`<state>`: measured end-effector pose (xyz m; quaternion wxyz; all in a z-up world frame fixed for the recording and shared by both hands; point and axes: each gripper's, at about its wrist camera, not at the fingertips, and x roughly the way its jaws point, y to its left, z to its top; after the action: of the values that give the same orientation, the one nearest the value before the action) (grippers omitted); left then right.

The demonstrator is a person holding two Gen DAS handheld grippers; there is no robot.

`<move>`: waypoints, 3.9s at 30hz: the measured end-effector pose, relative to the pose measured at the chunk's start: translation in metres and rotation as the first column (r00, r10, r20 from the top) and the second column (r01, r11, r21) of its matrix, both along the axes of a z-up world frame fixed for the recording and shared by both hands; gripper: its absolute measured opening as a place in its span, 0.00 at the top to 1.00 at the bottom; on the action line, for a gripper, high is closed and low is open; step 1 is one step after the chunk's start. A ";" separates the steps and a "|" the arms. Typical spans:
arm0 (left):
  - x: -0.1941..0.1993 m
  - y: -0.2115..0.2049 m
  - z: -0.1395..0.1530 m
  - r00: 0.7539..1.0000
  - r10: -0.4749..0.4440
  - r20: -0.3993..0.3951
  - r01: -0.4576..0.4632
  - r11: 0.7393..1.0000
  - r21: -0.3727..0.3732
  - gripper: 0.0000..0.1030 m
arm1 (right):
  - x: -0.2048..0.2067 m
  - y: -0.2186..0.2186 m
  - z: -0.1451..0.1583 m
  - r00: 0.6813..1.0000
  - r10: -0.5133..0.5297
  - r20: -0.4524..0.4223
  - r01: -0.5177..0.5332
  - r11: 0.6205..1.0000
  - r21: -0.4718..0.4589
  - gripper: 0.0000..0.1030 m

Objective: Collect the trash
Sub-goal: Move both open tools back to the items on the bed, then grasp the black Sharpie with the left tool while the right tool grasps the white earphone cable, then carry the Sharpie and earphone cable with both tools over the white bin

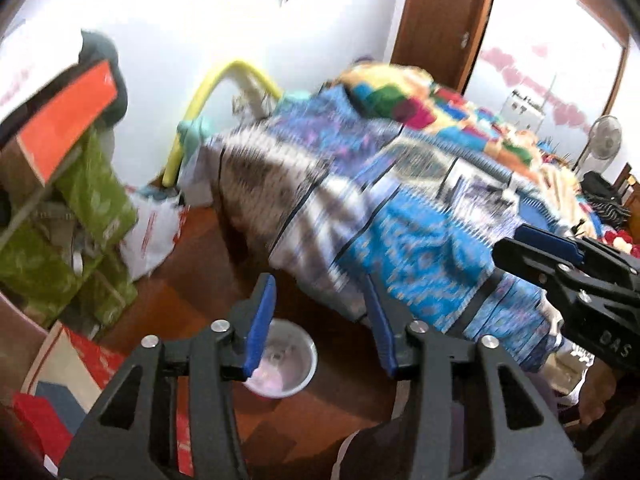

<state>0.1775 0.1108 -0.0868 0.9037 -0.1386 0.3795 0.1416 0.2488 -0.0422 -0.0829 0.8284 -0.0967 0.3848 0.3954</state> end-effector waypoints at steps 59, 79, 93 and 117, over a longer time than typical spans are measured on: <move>0.434 -0.249 -0.176 0.751 -0.631 -0.193 0.657 0.688 0.308 0.38 | 0.250 -0.245 -0.118 0.813 -0.575 -0.094 0.576 0.817 -0.022 0.09; 0.428 -0.191 -0.130 0.822 -0.569 -0.022 0.569 0.822 -0.008 0.90 | 0.299 -0.198 -0.147 0.856 -0.484 -0.180 0.492 0.871 -0.003 0.13; 0.397 -0.175 -0.177 0.836 -0.529 -0.146 0.529 0.848 -0.039 0.90 | 0.318 -0.168 -0.165 0.885 -0.434 -0.170 0.437 0.899 -0.024 0.84; 0.401 -0.192 -0.171 0.828 -0.531 -0.180 0.535 0.844 -0.025 0.90 | 0.277 -0.207 -0.110 0.824 -0.560 -0.093 0.563 0.826 0.018 0.92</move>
<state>0.5790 -0.0814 -0.2575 0.8709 -0.0018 0.4813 -0.0990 0.5261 -0.2490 -0.1933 0.8931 0.0561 0.4215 0.1466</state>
